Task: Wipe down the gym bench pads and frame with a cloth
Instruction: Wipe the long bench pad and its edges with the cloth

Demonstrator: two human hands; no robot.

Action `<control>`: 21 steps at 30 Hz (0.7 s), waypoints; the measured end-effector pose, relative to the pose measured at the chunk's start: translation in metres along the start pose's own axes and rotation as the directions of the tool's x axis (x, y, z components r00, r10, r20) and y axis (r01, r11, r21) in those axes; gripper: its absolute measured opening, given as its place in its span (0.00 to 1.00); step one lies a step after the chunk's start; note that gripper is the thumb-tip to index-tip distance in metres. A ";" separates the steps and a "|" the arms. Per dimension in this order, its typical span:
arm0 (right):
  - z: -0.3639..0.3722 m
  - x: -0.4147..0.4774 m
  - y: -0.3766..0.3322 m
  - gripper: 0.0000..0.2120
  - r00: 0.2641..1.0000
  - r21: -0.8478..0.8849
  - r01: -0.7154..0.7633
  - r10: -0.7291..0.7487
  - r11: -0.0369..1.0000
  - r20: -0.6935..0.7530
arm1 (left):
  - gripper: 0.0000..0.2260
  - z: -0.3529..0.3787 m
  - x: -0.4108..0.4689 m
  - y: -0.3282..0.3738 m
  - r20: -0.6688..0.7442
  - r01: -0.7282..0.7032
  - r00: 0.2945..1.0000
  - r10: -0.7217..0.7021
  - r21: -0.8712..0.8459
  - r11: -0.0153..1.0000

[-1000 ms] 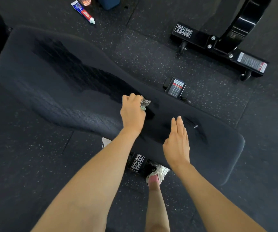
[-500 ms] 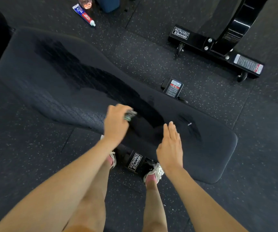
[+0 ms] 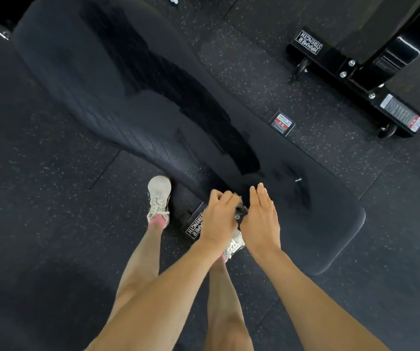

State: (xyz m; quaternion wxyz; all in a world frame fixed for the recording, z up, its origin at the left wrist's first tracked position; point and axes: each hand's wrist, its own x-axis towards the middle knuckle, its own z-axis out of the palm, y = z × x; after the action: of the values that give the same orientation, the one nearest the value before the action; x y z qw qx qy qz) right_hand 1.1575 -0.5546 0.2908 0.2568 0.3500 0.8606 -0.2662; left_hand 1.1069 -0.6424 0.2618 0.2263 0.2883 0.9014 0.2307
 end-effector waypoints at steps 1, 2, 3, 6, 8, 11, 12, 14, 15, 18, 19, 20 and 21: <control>0.000 0.000 0.002 0.32 1.000 -0.006 0.006 -0.006 1.000 0.001 | 0.19 -0.001 -0.002 -0.002 0.013 -0.032 0.999 0.032 -0.032 0.999; -0.001 -0.001 0.003 0.32 1.000 -0.019 0.015 -0.015 1.000 0.007 | 0.19 -0.004 -0.002 -0.006 0.006 -0.059 0.998 0.060 -0.054 0.997; -0.002 -0.001 0.004 0.33 0.999 -0.037 0.028 -0.028 0.999 0.016 | 0.19 -0.011 0.001 -0.014 -0.021 -0.063 0.998 0.062 -0.066 0.996; -0.005 -0.001 0.006 0.33 0.998 -0.070 0.057 -0.055 0.996 0.039 | 0.21 -0.045 0.028 -0.043 -0.200 0.185 0.957 -0.210 -0.137 0.973; -0.008 0.001 0.006 0.33 0.997 -0.109 0.072 -0.067 0.991 0.047 | 0.20 -0.065 0.051 -0.060 -0.250 0.360 0.893 -0.374 -0.101 0.927; -0.011 0.004 0.005 0.33 0.995 -0.174 0.096 -0.088 0.980 0.056 | 0.18 -0.065 0.059 -0.057 -0.241 0.371 0.899 -0.367 -0.028 0.928; -0.011 0.003 0.005 0.33 0.995 -0.180 0.096 -0.088 0.979 0.053 | 0.18 -0.059 0.056 -0.049 -0.224 0.339 0.915 -0.335 -0.024 0.941; -0.010 0.002 0.006 0.33 0.994 -0.187 0.104 -0.096 0.977 0.050 | 0.17 -0.043 0.042 -0.030 -0.166 0.252 0.954 -0.250 -0.005 0.968; -0.010 0.001 0.007 0.33 0.994 -0.192 0.109 -0.101 0.975 0.049 | 0.17 -0.035 0.035 -0.022 -0.129 0.209 0.970 -0.207 0.004 0.978; -0.009 -0.001 0.010 0.33 0.993 -0.199 0.122 -0.119 0.972 0.025 | 0.18 -0.015 0.018 -0.005 -0.039 0.109 0.993 -0.109 0.009 0.994; -0.009 -0.001 0.011 0.33 0.993 -0.190 0.119 -0.118 0.974 0.019 | 0.17 -0.011 0.014 -0.002 -0.008 0.079 0.997 -0.079 0.019 0.997; -0.009 -0.002 0.012 0.33 0.993 -0.182 0.114 -0.115 0.977 0.008 | 0.17 -0.010 0.011 0.000 0.042 0.039 0.998 -0.040 0.023 0.999; -0.009 -0.002 0.014 0.33 0.994 -0.176 0.110 -0.112 0.978 -0.005 | 0.17 -0.011 0.010 0.000 0.091 -0.008 0.996 0.007 0.017 1.000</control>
State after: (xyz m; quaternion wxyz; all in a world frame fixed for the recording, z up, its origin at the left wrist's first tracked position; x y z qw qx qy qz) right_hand 1.1669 -0.5413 0.2949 0.2651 0.2793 0.9008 -0.2006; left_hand 1.0938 -0.6393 0.2681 0.2637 0.3039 0.8910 0.2103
